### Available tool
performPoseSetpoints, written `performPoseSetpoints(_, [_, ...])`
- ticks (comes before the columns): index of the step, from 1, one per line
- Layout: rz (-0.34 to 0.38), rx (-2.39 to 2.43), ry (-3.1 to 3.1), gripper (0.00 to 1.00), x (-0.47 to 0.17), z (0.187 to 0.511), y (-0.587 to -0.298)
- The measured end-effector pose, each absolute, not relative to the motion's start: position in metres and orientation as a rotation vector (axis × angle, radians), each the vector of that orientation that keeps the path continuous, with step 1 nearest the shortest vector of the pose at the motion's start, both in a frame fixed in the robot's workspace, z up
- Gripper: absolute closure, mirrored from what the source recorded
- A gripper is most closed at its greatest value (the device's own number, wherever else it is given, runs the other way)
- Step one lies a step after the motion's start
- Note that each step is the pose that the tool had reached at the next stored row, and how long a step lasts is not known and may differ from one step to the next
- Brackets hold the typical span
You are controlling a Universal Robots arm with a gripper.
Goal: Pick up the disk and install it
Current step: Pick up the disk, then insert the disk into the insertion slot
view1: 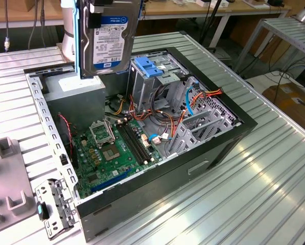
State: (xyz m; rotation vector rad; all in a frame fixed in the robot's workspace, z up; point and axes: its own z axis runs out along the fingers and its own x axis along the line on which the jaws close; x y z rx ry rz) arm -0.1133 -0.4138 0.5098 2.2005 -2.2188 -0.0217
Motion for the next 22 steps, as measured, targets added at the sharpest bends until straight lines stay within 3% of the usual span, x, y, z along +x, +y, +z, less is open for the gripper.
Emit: performPoseSetpoints(22, [-0.014, 2.202, -2.221, 0.63, -0.1052, 0.5092, -0.4140])
